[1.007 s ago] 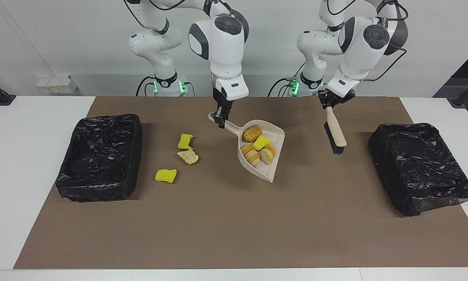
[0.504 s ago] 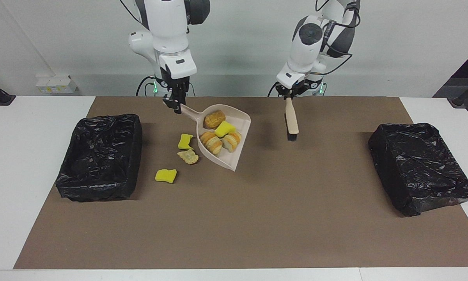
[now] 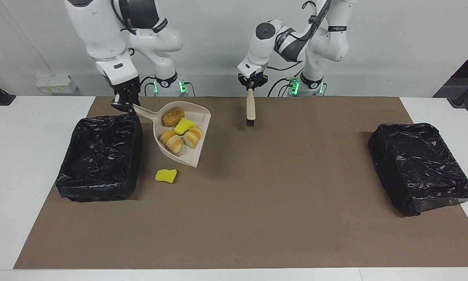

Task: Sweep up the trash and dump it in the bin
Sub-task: 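Carry the loaded dustpan with the right gripper to the far bin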

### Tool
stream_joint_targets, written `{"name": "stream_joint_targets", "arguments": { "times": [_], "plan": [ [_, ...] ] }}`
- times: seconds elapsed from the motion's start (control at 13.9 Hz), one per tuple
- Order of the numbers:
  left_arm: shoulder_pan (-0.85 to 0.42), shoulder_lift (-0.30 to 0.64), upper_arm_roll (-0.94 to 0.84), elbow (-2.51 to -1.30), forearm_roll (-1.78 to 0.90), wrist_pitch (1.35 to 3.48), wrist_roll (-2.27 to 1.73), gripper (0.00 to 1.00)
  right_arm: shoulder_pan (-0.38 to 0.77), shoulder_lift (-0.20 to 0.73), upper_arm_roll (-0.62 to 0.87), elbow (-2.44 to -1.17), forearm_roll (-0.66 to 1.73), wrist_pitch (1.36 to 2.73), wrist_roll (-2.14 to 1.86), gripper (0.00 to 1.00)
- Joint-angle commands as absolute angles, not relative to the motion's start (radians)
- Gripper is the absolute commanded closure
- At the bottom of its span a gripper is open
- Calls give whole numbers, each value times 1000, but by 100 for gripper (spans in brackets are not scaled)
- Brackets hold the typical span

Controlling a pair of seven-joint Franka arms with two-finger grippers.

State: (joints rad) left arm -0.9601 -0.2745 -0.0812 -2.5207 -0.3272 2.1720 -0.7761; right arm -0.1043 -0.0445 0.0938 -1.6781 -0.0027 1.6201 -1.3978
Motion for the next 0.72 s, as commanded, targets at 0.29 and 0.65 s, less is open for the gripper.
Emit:
{"name": "stream_joint_targets", "arguments": {
  "times": [0.29,0.65],
  "plan": [
    [-936,-169,-55,-2523,-351,2235,-798,100,-304,-60,101,-1694,22,1646,-1621,100],
    [-925,-164,-54,-2514,-351,2227,-799,44,-409,-67,100,-1697,-35,1652,-1700,100]
  ]
}}
